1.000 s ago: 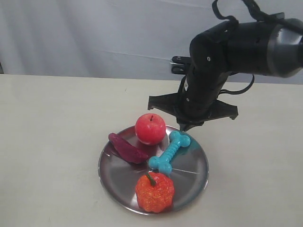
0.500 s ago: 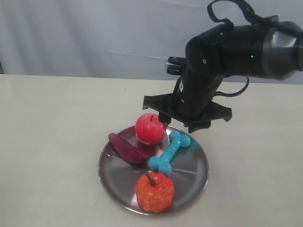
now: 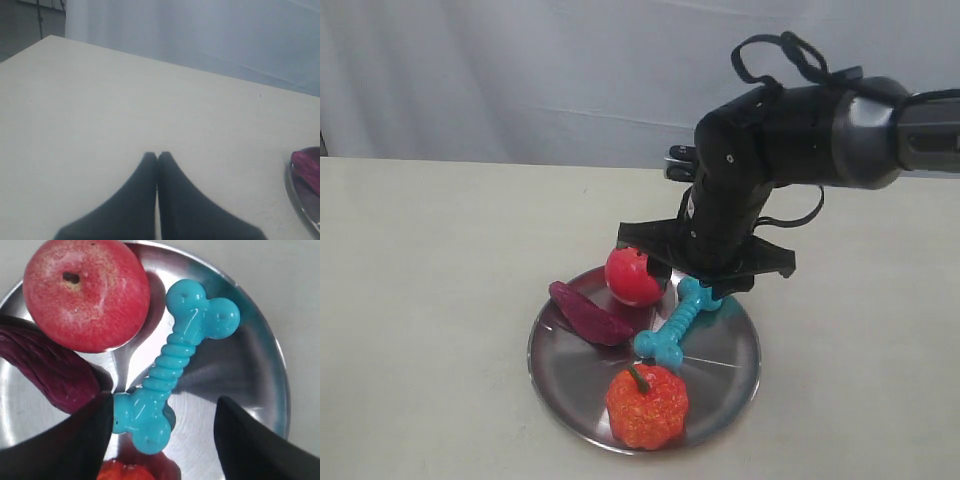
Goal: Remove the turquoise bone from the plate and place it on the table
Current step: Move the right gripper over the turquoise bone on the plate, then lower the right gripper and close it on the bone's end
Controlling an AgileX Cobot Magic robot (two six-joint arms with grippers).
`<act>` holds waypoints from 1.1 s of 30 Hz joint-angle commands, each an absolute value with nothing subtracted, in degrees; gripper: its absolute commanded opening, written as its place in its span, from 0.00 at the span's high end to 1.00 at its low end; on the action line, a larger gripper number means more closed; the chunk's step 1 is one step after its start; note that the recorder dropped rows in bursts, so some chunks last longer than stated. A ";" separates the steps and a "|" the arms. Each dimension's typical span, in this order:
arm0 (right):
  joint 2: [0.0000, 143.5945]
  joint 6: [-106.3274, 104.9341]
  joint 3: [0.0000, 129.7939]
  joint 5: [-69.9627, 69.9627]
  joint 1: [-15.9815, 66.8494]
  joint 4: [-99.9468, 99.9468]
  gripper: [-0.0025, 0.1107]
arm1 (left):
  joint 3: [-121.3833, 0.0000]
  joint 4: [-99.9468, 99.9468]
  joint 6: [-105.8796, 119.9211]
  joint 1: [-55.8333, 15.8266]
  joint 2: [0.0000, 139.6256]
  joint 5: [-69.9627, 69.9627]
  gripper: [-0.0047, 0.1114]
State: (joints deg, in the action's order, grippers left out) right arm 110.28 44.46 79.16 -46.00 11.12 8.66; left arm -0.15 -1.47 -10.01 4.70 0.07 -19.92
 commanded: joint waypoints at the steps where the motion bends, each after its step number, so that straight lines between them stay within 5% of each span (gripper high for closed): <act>1: 112.47 45.41 79.48 -43.12 11.15 8.93 0.47 | 0.00 -1.46 -10.12 4.42 0.00 -19.62 0.96; 33: 119.02 51.77 79.25 -40.44 11.15 15.99 0.47 | 0.00 -1.46 -10.12 4.42 0.00 -19.62 0.96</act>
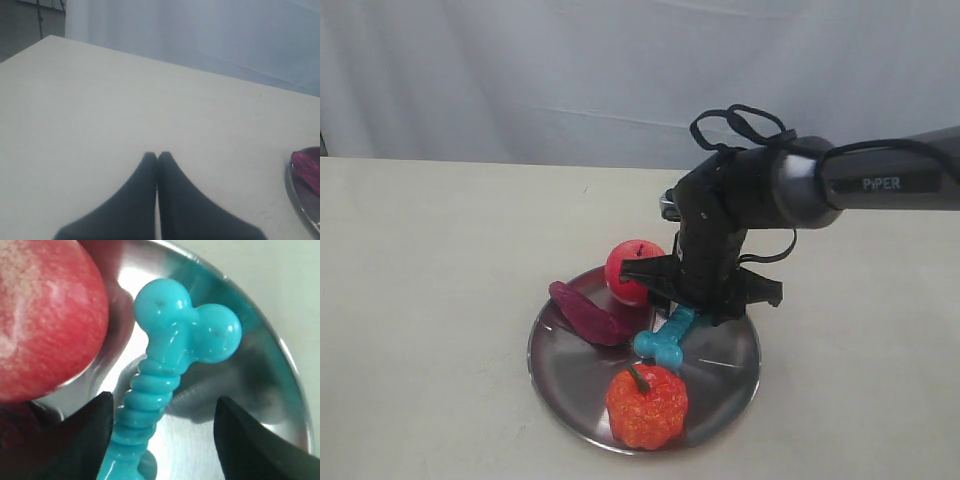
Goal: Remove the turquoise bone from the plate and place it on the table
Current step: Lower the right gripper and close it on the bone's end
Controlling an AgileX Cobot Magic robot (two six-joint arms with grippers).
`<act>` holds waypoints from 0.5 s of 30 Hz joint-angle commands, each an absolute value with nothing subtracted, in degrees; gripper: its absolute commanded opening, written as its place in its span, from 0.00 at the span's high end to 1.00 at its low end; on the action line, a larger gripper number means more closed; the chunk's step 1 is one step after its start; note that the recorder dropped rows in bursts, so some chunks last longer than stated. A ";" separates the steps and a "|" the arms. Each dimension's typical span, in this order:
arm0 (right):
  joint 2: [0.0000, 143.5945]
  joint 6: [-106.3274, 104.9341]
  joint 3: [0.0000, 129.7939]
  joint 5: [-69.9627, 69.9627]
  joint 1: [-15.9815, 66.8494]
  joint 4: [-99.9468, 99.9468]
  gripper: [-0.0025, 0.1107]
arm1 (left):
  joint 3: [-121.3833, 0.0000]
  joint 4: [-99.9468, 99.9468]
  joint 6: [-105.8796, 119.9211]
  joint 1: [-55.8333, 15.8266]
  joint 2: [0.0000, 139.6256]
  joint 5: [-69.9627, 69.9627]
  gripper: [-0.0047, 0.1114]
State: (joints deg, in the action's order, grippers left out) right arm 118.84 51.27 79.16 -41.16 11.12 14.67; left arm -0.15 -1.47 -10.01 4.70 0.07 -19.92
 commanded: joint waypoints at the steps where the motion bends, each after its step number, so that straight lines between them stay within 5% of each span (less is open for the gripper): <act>1: 119.02 51.92 79.25 -40.14 11.15 15.99 0.47 | 0.00 -1.46 -10.12 4.42 0.00 -19.62 0.96; 15: 120.90 53.15 79.17 -37.91 11.15 15.99 0.47 | 0.00 -1.46 -10.12 4.42 0.00 -19.62 0.96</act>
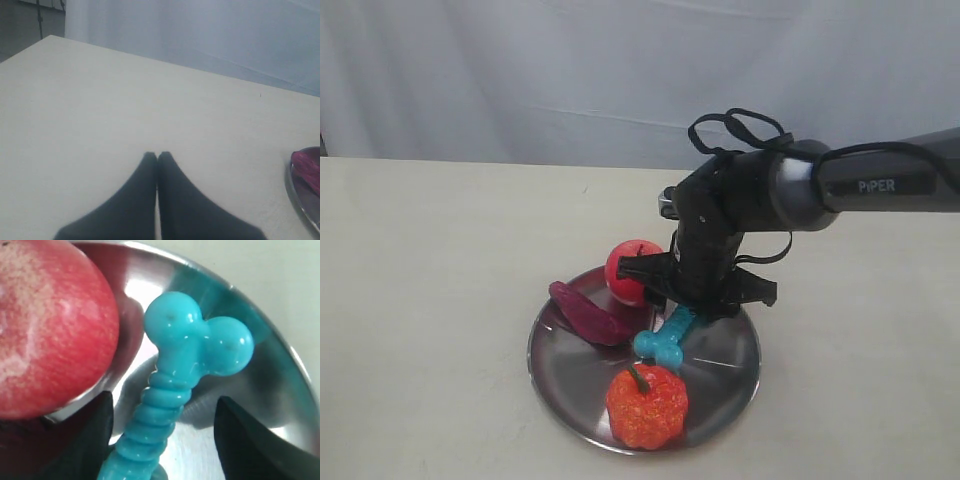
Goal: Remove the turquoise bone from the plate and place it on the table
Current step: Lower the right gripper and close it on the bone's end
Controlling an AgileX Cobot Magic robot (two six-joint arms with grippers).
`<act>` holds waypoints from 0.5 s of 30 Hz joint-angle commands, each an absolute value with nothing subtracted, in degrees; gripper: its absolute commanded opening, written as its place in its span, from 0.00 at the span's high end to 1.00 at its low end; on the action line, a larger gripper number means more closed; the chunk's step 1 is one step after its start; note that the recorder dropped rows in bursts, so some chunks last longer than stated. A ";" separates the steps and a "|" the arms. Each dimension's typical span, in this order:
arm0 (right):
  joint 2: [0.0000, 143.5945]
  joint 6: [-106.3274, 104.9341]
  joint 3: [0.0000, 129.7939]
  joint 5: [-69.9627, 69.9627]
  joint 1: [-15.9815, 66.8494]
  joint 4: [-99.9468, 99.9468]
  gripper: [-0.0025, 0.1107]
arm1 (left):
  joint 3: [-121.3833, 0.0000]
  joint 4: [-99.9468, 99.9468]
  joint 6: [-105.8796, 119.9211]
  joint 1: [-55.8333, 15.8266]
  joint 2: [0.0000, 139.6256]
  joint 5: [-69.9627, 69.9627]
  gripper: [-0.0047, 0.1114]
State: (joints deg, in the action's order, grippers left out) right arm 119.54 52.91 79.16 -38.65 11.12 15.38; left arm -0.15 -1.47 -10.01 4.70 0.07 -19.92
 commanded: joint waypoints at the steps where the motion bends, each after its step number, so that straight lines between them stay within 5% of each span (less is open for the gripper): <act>1: 121.15 53.15 79.17 -37.42 11.15 15.99 0.47 | 0.00 -1.46 -10.12 4.42 0.00 -19.62 0.96; 9: 121.77 53.15 79.17 -37.51 11.15 15.99 0.49 | 0.00 -1.46 -10.12 4.42 0.00 -19.62 0.96; 15: 121.77 53.55 79.17 -37.73 11.15 15.99 0.85 | 0.00 -1.46 -10.12 4.42 0.00 -19.62 0.96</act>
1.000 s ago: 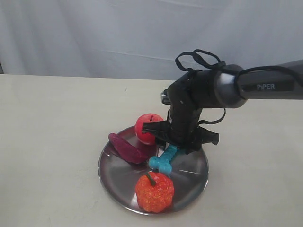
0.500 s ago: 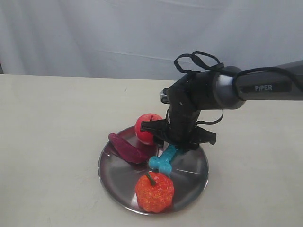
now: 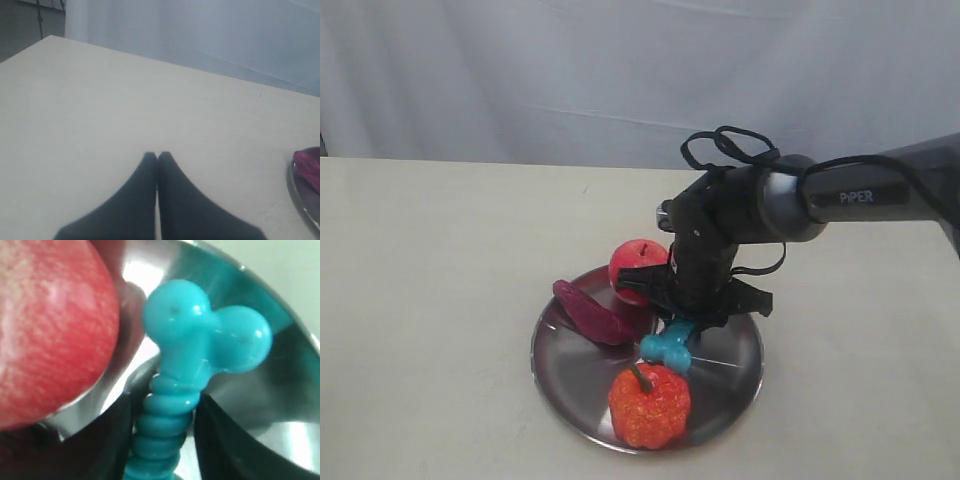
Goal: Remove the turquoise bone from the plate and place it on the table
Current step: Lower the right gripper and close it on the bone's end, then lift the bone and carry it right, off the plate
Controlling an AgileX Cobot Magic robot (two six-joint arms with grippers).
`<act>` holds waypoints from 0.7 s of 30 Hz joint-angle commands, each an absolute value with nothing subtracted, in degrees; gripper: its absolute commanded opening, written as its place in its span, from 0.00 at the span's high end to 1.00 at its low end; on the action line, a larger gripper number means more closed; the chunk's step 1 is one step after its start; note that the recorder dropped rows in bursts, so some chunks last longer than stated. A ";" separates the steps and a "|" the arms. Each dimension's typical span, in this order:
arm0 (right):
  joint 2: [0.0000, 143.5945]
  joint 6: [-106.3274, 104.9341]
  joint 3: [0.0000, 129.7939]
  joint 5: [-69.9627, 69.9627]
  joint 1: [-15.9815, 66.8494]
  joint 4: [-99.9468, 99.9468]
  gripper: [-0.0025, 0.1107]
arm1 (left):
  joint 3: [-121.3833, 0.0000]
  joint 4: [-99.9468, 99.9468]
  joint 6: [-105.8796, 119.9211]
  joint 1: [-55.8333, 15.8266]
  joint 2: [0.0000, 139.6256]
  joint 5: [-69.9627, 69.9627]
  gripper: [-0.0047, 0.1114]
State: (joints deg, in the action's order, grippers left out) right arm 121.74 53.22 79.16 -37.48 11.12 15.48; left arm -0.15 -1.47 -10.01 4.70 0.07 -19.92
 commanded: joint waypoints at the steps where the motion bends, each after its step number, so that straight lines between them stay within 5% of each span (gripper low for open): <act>1: 121.77 53.91 79.17 -37.89 11.15 15.99 0.91 | 0.00 -1.46 -10.12 4.42 0.00 -19.62 0.96; 3: 121.77 54.30 79.17 -37.92 11.15 15.99 0.98 | 0.00 -1.46 -10.12 4.42 0.00 -19.62 0.96; 21: 110.70 52.02 79.17 -42.04 11.15 16.17 0.98 | 0.00 -1.46 -10.12 4.42 0.00 -19.62 0.96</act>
